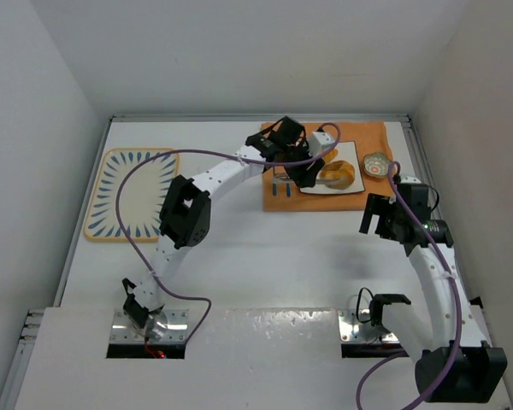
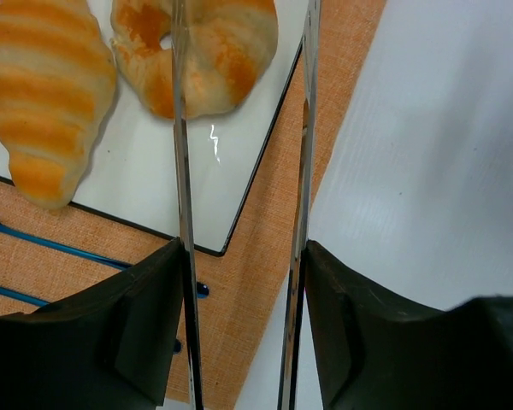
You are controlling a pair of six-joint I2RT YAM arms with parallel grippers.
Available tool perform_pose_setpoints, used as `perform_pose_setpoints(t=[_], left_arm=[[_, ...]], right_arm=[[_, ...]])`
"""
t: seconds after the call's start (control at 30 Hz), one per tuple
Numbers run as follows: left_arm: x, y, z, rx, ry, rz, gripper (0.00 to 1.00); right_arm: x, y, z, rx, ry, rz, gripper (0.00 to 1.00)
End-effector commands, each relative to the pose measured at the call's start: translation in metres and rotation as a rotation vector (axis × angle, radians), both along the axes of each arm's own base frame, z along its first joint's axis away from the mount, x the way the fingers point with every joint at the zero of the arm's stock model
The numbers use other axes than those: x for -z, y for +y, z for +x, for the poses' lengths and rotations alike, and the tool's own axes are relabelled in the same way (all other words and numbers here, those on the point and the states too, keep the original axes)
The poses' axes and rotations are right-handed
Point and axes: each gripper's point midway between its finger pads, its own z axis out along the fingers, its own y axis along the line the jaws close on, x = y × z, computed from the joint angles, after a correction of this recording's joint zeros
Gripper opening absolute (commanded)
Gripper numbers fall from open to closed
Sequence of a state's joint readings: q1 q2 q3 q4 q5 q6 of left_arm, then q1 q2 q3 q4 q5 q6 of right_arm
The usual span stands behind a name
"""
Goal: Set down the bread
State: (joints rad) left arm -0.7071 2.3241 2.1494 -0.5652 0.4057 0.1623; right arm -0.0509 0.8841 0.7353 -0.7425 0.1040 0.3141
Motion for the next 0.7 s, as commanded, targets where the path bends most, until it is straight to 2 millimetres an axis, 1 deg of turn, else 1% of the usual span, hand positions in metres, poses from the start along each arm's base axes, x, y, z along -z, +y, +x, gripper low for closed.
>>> perform_pose_setpoints(t=[0.0, 0.03, 0.1, 0.13, 0.17, 0.2, 0.23, 0.27, 0.3, 0.33, 0.37, 0.4, 0.43, 0.47, 0.5, 0.53, 0.57, 0.6, 0.63, 0.67], left_arm=[[-0.093, -0.009, -0.001, 0.028, -0.105, -0.158, 0.6], [-0.11, -0.009, -0.001, 0.029, -0.132, -0.18, 0.6], [-0.121, -0.008, 0.003, 0.026, -0.14, -0.203, 0.6], [-0.133, -0.008, -0.001, 0.032, -0.139, -0.224, 0.6], [-0.133, -0.005, 0.001, 0.018, -0.119, -0.233, 0.6], [-0.148, -0.005, -0.003, 0.029, -0.125, -0.262, 0.6], [-0.159, 0.006, 0.003, 0.0, -0.117, -0.283, 0.6], [-0.16, 0.011, 0.007, -0.011, -0.108, -0.289, 0.6], [-0.176, 0.029, 0.014, -0.043, -0.114, -0.308, 0.6], [-0.178, 0.031, 0.008, -0.034, -0.102, -0.307, 0.6], [-0.18, 0.057, 0.024, -0.102, -0.085, -0.313, 0.6], [-0.195, 0.08, 0.032, -0.167, -0.108, -0.318, 0.6], [-0.194, 0.102, 0.044, -0.244, -0.114, -0.304, 0.59], [-0.18, 0.142, 0.067, -0.369, -0.107, -0.262, 0.59], [-0.174, 0.169, 0.079, -0.473, -0.11, -0.234, 0.59], [-0.172, 0.209, 0.096, -0.649, -0.159, -0.174, 0.58], [-0.15, 0.249, 0.108, -0.774, -0.141, -0.122, 0.58], [-0.135, 0.269, 0.113, -0.853, -0.117, -0.093, 0.58], [-0.129, 0.287, 0.115, -0.901, -0.125, -0.074, 0.58], [-0.106, 0.297, 0.111, -0.922, -0.085, -0.048, 0.58]], right_arm=[[-0.013, 0.005, 0.008, -0.016, -0.048, 0.026, 0.96], [-0.013, 0.006, 0.007, -0.018, -0.051, 0.03, 0.96], [-0.012, 0.006, 0.007, -0.021, -0.051, 0.031, 0.96], [-0.012, 0.007, 0.006, -0.024, -0.051, 0.036, 0.96], [-0.012, 0.008, 0.006, -0.022, -0.052, 0.04, 0.96], [-0.012, 0.008, 0.007, -0.022, -0.057, 0.044, 0.96], [-0.012, 0.01, 0.008, -0.027, -0.059, 0.054, 0.96], [-0.011, 0.011, 0.007, -0.027, -0.054, 0.058, 0.96], [-0.01, 0.013, 0.008, -0.027, -0.057, 0.068, 0.96], [-0.01, 0.013, 0.008, -0.03, -0.057, 0.071, 0.96], [-0.009, 0.015, 0.009, -0.033, -0.056, 0.08, 0.96], [-0.009, 0.015, 0.01, -0.032, -0.057, 0.079, 0.96], [-0.007, 0.016, 0.01, -0.035, -0.053, 0.085, 0.96], [-0.006, 0.016, 0.011, -0.033, -0.052, 0.088, 0.96], [-0.006, 0.017, 0.013, -0.027, -0.055, 0.093, 0.96], [-0.005, 0.017, 0.014, -0.023, -0.055, 0.096, 0.96], [-0.002, 0.017, 0.014, -0.021, -0.046, 0.097, 0.96], [-0.002, 0.016, 0.014, -0.013, -0.045, 0.098, 0.96], [-0.001, 0.015, 0.016, -0.005, -0.045, 0.097, 0.96], [-0.001, 0.015, 0.018, -0.001, -0.047, 0.095, 0.96]])
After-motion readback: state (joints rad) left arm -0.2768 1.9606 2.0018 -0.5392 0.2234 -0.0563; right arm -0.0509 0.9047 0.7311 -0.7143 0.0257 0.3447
